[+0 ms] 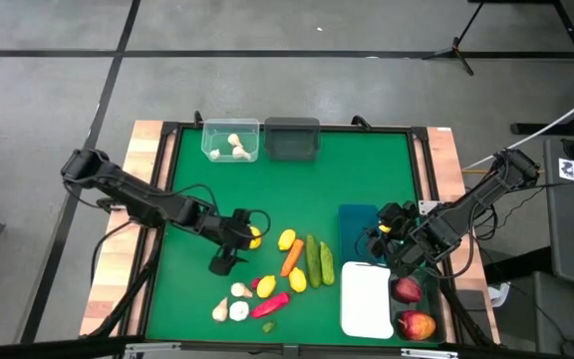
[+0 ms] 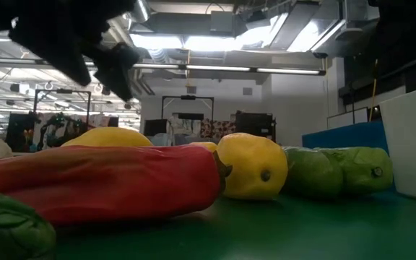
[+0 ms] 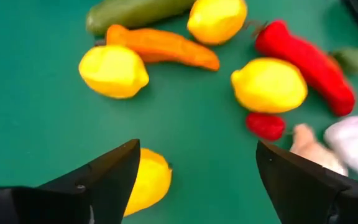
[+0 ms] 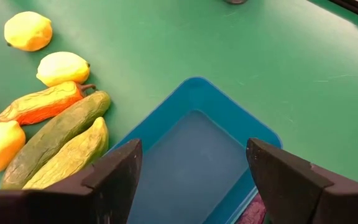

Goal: Sort produce into baskets
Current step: Put the yellow lemon into the top black bin

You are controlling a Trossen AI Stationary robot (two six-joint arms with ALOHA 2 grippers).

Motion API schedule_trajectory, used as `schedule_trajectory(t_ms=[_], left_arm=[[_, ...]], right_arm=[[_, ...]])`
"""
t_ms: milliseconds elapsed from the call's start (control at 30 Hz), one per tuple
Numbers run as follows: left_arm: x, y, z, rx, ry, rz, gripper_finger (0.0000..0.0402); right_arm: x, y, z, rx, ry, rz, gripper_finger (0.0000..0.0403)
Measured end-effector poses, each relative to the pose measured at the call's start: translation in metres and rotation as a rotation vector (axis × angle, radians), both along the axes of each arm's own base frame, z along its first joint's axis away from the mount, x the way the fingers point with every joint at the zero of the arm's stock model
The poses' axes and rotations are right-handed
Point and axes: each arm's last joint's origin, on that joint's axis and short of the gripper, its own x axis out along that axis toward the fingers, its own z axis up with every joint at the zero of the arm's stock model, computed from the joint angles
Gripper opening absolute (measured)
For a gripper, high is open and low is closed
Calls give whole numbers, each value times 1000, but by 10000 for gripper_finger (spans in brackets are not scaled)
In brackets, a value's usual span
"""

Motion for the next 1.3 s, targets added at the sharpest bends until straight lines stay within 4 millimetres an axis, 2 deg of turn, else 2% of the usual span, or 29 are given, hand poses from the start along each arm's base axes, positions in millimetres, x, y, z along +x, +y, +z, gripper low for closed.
schedule_trajectory(t_ms=[167,333,733,900,1167,1300], left_arm=[[6,10,-15,74,64,-15,343],[16,21,-29,88,96,96,345],[28,23,-78,116,268,114,347],[28,23,-80,102,282,125,343],[25,23,-71,83,257,132,287],[28,25,-67,132,239,153,283]], right_arm=[[0,0,0,-4,-3,-1,289],[0,0,0,-7,-6,-2,289],[0,0,0,-8,-6,-3,289],[0,0,0,-9,-5,-3,289],[0,0,0,-8,-6,-3,289],[0,0,0,-8,-5,-3,289]])
